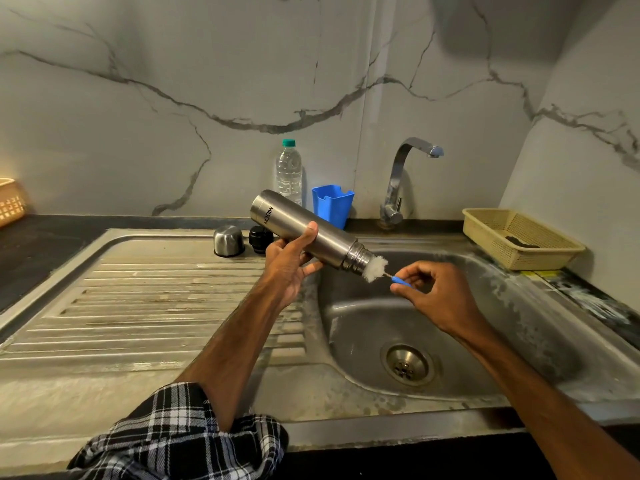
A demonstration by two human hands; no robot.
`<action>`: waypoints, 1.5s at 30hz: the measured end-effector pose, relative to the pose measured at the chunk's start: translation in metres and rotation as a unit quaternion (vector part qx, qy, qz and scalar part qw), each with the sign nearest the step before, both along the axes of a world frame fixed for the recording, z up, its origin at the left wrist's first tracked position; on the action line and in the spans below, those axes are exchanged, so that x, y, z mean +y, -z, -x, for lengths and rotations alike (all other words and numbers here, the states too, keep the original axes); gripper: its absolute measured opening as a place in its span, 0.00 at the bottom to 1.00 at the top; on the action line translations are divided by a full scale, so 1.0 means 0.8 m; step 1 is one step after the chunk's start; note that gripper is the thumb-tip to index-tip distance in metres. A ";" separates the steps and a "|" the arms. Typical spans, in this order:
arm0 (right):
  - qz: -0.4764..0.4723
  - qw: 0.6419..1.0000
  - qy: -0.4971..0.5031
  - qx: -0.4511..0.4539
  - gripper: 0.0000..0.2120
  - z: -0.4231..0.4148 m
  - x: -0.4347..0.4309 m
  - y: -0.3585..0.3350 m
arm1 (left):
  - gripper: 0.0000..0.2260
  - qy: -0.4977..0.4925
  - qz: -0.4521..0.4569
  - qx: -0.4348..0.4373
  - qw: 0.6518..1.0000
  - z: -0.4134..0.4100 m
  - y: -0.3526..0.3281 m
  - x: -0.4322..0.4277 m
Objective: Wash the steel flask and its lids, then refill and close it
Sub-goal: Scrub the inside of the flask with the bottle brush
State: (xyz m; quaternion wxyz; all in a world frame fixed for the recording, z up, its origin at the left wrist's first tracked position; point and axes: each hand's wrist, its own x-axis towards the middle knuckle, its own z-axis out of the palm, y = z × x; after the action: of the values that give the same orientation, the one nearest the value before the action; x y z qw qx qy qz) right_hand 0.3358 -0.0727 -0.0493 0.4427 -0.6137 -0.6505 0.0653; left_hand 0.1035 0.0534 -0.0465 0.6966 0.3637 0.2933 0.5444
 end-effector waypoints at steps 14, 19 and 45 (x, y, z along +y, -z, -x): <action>0.019 1.000 -0.009 0.021 0.07 0.002 -0.002 -0.003 | 0.26 -0.005 0.013 -0.012 1.000 0.002 0.003 0.004; 0.067 0.995 -0.059 0.045 0.11 0.003 -0.005 -0.002 | 0.26 -0.002 0.003 -0.001 1.000 0.001 0.002 0.004; 0.072 0.997 -0.009 -0.002 0.06 0.011 0.019 0.004 | 0.24 -0.037 0.001 0.003 0.999 -0.013 -0.007 -0.015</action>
State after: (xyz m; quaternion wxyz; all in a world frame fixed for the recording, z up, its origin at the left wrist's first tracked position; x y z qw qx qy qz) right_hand 0.3269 -0.0575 -0.0522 0.3954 -0.6385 -0.6502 0.1146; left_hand 0.1136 0.0413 -0.0412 0.6752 0.3536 0.3093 0.5686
